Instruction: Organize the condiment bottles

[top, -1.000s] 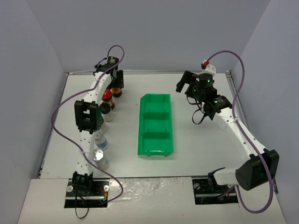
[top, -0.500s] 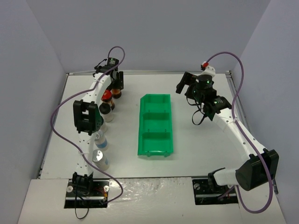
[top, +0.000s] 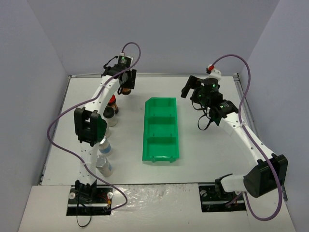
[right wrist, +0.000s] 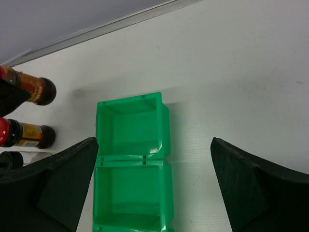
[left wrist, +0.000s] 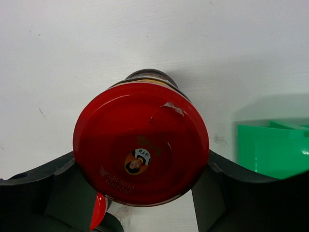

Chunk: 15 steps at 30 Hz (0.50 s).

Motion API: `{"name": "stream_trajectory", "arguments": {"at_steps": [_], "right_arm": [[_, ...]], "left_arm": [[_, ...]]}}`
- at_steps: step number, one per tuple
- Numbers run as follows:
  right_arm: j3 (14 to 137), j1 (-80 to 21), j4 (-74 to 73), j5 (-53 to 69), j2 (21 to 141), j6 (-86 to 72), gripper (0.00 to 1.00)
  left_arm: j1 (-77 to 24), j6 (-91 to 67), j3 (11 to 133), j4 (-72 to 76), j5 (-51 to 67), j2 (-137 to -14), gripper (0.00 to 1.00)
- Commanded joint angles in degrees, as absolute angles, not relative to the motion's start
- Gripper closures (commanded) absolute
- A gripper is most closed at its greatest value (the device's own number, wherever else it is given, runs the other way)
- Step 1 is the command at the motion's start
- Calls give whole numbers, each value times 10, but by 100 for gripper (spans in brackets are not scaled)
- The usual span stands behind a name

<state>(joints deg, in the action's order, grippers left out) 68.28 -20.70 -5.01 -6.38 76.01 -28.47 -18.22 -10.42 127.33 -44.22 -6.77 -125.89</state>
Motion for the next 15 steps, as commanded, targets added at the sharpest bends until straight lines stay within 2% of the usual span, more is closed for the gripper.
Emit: {"name": "stream_trajectory", "arguments": {"at_steps": [1, 15], "right_arm": [[680, -212, -15, -80, 742, -284, 0], [681, -216, -8, -108, 741, -285, 0]], "left_arm": [[-190, -74, 1289, -362, -108, -1146, 100], [-249, -86, 1294, -413, -41, -1107, 100]]}}
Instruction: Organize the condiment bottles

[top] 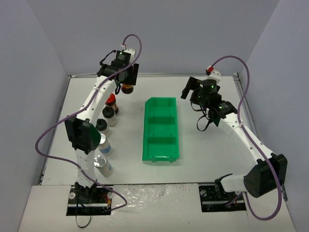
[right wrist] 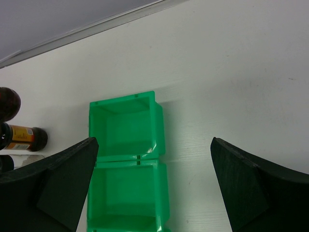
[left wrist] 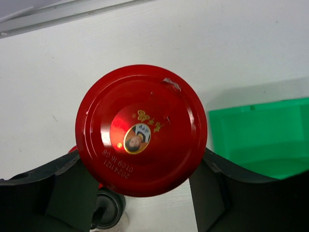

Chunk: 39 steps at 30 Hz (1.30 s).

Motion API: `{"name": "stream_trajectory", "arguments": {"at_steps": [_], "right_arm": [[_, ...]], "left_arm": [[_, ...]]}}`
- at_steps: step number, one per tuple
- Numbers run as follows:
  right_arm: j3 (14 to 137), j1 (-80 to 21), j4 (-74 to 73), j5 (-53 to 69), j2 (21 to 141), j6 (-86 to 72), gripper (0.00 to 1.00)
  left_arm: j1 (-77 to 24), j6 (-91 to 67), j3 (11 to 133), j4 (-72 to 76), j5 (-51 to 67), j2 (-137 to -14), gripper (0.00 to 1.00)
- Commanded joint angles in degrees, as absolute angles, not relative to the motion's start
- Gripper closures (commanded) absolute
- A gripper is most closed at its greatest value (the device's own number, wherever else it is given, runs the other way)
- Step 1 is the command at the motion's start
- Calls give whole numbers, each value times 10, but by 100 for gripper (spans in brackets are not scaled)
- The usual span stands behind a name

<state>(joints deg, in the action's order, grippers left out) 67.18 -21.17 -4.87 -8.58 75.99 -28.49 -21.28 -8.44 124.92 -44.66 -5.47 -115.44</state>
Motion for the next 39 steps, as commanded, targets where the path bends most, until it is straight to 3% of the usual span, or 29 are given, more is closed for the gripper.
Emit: {"name": "stream_trajectory", "arguments": {"at_steps": [1, 17, 39], "right_arm": [[681, -216, -8, -110, 741, -284, 0], [664, -216, -9, -125, 718, -283, 0], [647, -216, -9, -141, 717, -283, 0]], "left_arm": [[-257, -85, 1295, -414, -45, -1107, 100], [-317, -117, 1242, -417, -34, -1083, 100], [-377, -129, 1337, -390, -42, -1199, 100]]}}
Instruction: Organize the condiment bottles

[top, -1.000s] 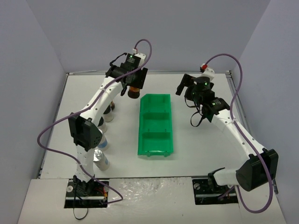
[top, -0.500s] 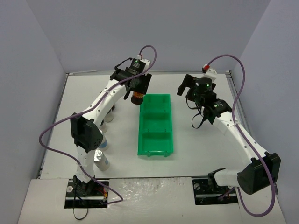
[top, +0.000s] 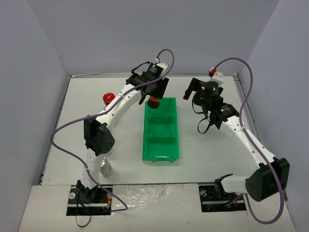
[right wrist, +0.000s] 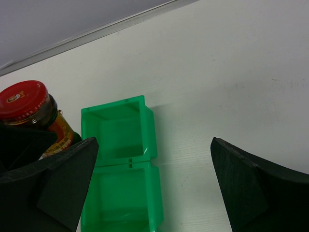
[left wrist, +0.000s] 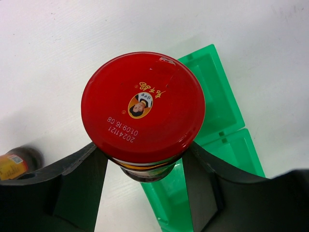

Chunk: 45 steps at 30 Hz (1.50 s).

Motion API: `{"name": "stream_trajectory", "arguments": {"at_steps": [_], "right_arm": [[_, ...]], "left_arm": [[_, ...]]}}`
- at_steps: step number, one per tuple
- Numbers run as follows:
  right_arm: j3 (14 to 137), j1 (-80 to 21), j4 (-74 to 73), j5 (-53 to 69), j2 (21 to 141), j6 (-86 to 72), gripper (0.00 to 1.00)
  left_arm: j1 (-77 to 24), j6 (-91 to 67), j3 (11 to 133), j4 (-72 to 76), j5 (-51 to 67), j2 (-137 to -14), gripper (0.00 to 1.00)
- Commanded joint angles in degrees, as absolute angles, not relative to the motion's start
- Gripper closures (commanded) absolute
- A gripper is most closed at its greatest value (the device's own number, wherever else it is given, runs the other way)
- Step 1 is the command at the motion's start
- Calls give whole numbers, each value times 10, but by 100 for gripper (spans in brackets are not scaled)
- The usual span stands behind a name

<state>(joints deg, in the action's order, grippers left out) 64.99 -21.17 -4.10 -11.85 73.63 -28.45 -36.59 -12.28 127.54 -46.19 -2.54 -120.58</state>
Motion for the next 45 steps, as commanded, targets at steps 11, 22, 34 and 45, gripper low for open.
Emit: {"name": "stream_trajectory", "arguments": {"at_steps": [11, 22, 34, 45], "right_arm": [[635, -216, -10, -152, 702, -277, 0], [625, -216, -9, -151, 705, -279, 0], [616, -216, -9, -151, 704, -278, 0], [611, -216, -8, -151, 710, -278, 0]], "left_arm": [[-399, -135, 1349, -343, -57, -1250, 100], [-403, -133, 1340, -331, -60, -1266, 100], [-403, -150, 1237, -279, -62, -1249, 100], [-403, -160, 1193, -290, -79, -1229, 100]]}}
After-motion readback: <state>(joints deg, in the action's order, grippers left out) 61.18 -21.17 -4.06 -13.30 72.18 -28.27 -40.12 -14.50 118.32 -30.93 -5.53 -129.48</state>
